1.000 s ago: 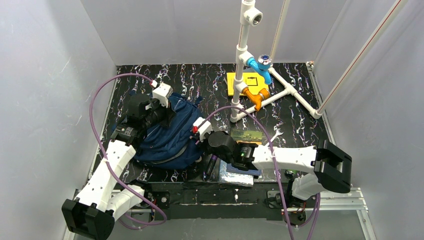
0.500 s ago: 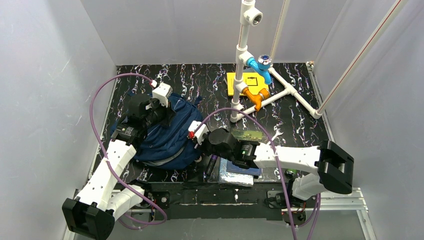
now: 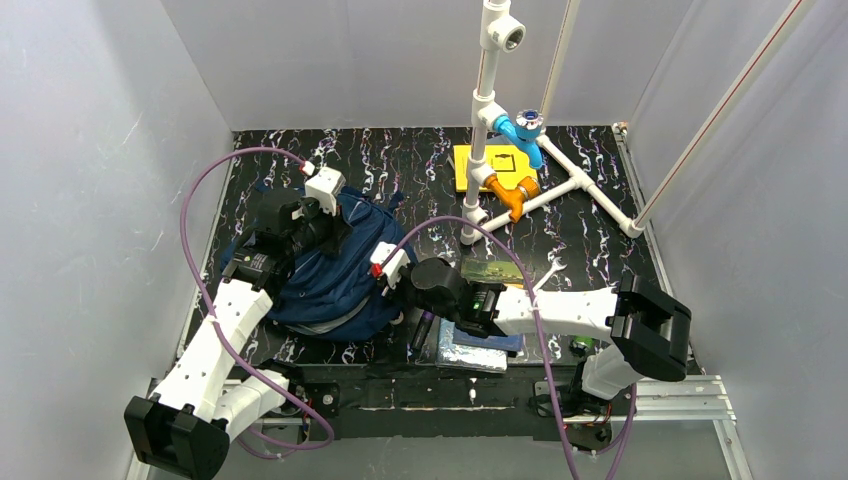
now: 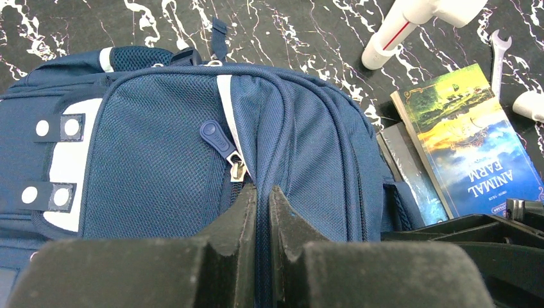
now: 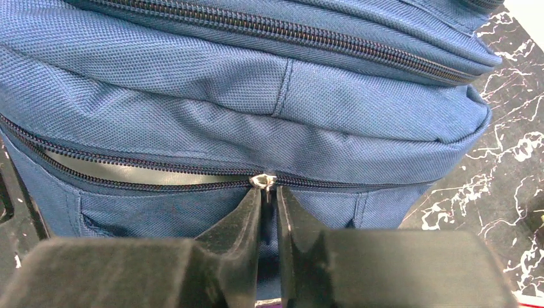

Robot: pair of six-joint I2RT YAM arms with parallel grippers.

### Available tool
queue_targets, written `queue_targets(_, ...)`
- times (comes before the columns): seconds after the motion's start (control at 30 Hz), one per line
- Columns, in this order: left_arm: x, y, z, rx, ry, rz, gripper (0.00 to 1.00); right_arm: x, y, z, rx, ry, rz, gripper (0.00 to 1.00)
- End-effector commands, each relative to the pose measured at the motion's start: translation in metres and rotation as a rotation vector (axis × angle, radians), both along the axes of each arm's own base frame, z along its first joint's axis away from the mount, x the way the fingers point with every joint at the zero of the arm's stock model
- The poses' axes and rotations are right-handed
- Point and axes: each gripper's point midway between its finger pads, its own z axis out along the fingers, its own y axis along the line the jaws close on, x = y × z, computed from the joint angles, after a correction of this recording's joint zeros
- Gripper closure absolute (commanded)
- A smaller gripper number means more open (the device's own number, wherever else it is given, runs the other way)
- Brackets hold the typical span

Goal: Pack the student bag
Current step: Unzip the student bag at the center of the board.

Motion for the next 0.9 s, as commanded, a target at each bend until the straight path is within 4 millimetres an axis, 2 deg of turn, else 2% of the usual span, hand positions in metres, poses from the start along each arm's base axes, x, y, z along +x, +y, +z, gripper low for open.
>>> queue_targets(0.0,0.001,-0.004,0.026,-0.043,-0.089,-0.014,1.0,0.009,0.004,0.01,0.036,-0.034,-0.035,0.83)
queue_targets(0.1,0.002,0.0,0.027,-0.03,-0.1,-0.001,1.0,0.009,-0.003,0.006,0.002,-0.038,-0.045,0.85)
queue_targets(0.17,0.003,0.001,0.027,-0.023,-0.106,0.001,1.0,0.008,-0.006,0.004,-0.002,-0.034,-0.041,0.79)
queue_targets(0.27,0.003,0.001,0.027,-0.02,-0.108,0.0,1.0,0.004,-0.007,0.0,-0.001,-0.015,-0.033,0.76)
queue_targets(0.63,0.003,0.0,0.028,-0.019,-0.106,-0.007,1.0,-0.002,0.002,-0.009,0.009,0.021,0.004,0.75)
queue_targets(0.77,0.002,0.0,0.028,-0.022,-0.104,-0.007,1.0,-0.002,0.01,-0.013,-0.001,0.026,0.017,0.85)
queue_targets(0.87,0.001,0.0,0.027,-0.021,-0.099,-0.008,1.0,0.006,0.01,-0.004,-0.009,-0.004,-0.012,0.99)
